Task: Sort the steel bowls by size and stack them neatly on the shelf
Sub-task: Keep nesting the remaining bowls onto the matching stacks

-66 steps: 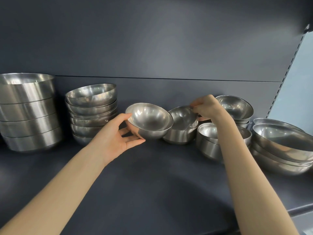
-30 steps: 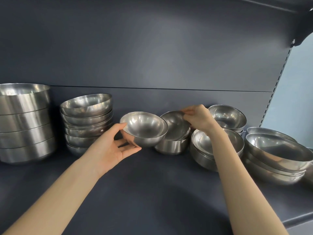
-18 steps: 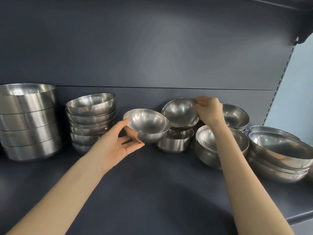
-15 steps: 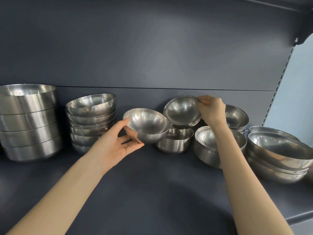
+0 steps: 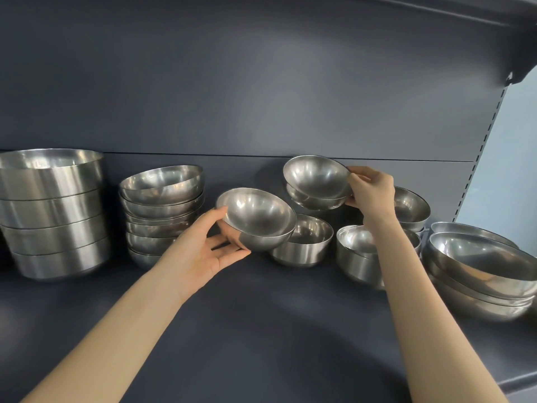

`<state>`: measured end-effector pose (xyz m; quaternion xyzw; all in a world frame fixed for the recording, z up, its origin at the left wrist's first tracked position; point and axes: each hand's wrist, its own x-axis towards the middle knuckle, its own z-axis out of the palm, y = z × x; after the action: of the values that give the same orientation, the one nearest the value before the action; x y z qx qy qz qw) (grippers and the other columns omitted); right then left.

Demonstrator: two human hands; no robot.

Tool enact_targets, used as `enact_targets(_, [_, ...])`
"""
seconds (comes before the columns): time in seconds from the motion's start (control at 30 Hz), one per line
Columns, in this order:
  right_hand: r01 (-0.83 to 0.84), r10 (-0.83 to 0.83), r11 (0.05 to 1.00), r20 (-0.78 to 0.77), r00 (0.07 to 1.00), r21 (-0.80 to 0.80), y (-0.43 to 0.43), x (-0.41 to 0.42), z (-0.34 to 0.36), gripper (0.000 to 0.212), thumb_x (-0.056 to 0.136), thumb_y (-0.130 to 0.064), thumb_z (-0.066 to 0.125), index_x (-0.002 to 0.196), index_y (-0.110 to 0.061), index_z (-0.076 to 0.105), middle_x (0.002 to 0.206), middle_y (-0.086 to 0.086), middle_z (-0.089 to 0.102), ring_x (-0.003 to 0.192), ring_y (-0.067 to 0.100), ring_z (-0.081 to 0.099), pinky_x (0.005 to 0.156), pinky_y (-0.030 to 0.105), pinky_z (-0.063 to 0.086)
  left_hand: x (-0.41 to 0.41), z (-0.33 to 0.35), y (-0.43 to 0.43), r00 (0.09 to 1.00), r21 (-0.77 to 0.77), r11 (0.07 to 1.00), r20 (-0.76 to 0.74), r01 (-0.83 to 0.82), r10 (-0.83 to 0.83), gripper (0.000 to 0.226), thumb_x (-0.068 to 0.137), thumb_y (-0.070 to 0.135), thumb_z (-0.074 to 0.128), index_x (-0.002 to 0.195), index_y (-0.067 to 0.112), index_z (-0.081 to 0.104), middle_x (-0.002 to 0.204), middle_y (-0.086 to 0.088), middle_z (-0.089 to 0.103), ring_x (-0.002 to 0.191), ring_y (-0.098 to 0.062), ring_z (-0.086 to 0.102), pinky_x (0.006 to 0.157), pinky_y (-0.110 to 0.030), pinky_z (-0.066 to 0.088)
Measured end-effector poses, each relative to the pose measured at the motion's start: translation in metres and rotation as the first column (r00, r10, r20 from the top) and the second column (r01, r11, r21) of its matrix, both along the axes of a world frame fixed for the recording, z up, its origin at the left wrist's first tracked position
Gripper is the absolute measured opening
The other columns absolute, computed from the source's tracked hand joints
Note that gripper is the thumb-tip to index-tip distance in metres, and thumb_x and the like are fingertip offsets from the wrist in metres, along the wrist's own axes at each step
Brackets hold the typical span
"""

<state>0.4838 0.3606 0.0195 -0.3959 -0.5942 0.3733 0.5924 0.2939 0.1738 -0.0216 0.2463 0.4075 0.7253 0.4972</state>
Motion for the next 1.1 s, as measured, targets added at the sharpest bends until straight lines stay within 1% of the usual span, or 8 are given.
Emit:
enact_targets(0.07, [-0.049,0.047,0.998,-0.058,0.997,-0.029,-0.001,-0.001,0.000,0.015,0.088,-0.007,0.057,0.097,-0.010,0.068,0.076,0.002,0.063,0.073,0.014,0.060,0.060,0.028,0.058,0.001,0.000,0.000,1.000,-0.001,1.000,-0.021,0.000,0.000,0.022,0.091,0.023,0.062,0.112,0.016,0.061,0.106,-0.018,0.069,0.095,-0.031,0.070,0.080,-0.046,0.059])
enact_targets(0.13, [-0.110,0.104,0.992,-0.104,0.989,-0.056,-0.002,-0.003,0.000,0.012,0.088,-0.007,0.058,0.096,-0.009,0.067,0.077,0.002,0.064,0.075,0.016,0.061,0.065,0.031,0.059,0.001,0.000,0.000,0.998,0.006,1.000,-0.057,0.005,-0.005,0.019,0.092,0.024,0.061,0.109,0.017,0.064,0.109,-0.017,0.068,0.099,-0.031,0.068,0.083,-0.046,0.057])
enact_targets(0.27, [-0.236,0.223,0.968,-0.140,0.965,-0.082,-0.007,-0.007,0.002,0.012,0.089,-0.005,0.059,0.096,-0.008,0.068,0.081,0.004,0.065,0.077,0.020,0.062,0.063,0.029,0.058,0.002,0.002,-0.001,0.997,0.032,0.999,-0.080,-0.004,0.007,0.017,0.091,0.026,0.062,0.106,0.019,0.066,0.104,-0.015,0.067,0.099,-0.027,0.068,0.080,-0.043,0.057])
enact_targets(0.43, [-0.334,0.310,0.937,-0.193,0.931,-0.102,-0.012,-0.009,0.004,0.012,0.090,-0.004,0.058,0.086,-0.012,0.067,0.083,0.006,0.065,0.077,0.021,0.062,0.066,0.031,0.056,0.001,0.005,-0.003,0.998,0.023,1.000,-0.060,-0.021,0.022,0.011,0.091,0.024,0.062,0.097,0.015,0.063,0.102,-0.018,0.065,0.104,-0.030,0.066,0.082,-0.045,0.056])
enact_targets(0.67, [-0.374,0.343,0.923,-0.244,0.907,-0.094,-0.013,-0.009,0.006,0.015,0.090,-0.002,0.058,0.083,-0.012,0.067,0.073,0.003,0.066,0.067,0.016,0.062,0.059,0.028,0.055,0.002,0.005,-0.003,0.990,0.030,0.999,-0.142,-0.016,0.020,0.015,0.092,0.025,0.061,0.106,0.025,0.066,0.097,-0.013,0.064,0.094,-0.026,0.070,0.080,-0.043,0.056])
enact_targets(0.8, [-0.372,0.348,0.924,-0.210,0.913,-0.085,-0.015,-0.009,0.006,0.016,0.089,-0.001,0.058,0.085,-0.012,0.068,0.076,0.003,0.067,0.066,0.016,0.063,0.053,0.025,0.054,0.003,0.005,-0.005,0.985,0.035,0.999,-0.172,-0.002,0.008,0.020,0.092,0.026,0.060,0.111,0.026,0.066,0.102,-0.014,0.061,0.093,-0.025,0.071,0.087,-0.046,0.055])
enact_targets(0.9, [-0.385,0.364,0.919,-0.194,0.911,-0.082,-0.018,-0.010,0.006,0.014,0.088,-0.001,0.059,0.086,-0.011,0.069,0.076,0.004,0.067,0.063,0.015,0.064,0.055,0.026,0.055,0.003,0.005,-0.005,0.984,0.036,0.999,-0.178,0.002,0.004,0.024,0.091,0.026,0.061,0.115,0.025,0.065,0.104,-0.013,0.062,0.096,-0.026,0.070,0.090,-0.048,0.053])
enact_targets(1.1, [-0.427,0.403,0.899,-0.195,0.894,-0.100,-0.019,-0.014,0.006,0.011,0.087,-0.002,0.062,0.085,-0.011,0.069,0.068,0.000,0.068,0.060,0.015,0.063,0.059,0.029,0.056,0.002,0.006,-0.005,0.982,0.037,0.999,-0.190,0.009,-0.002,0.016,0.092,0.026,0.060,0.107,0.027,0.066,0.099,-0.014,0.058,0.094,-0.025,0.070,0.089,-0.047,0.053])
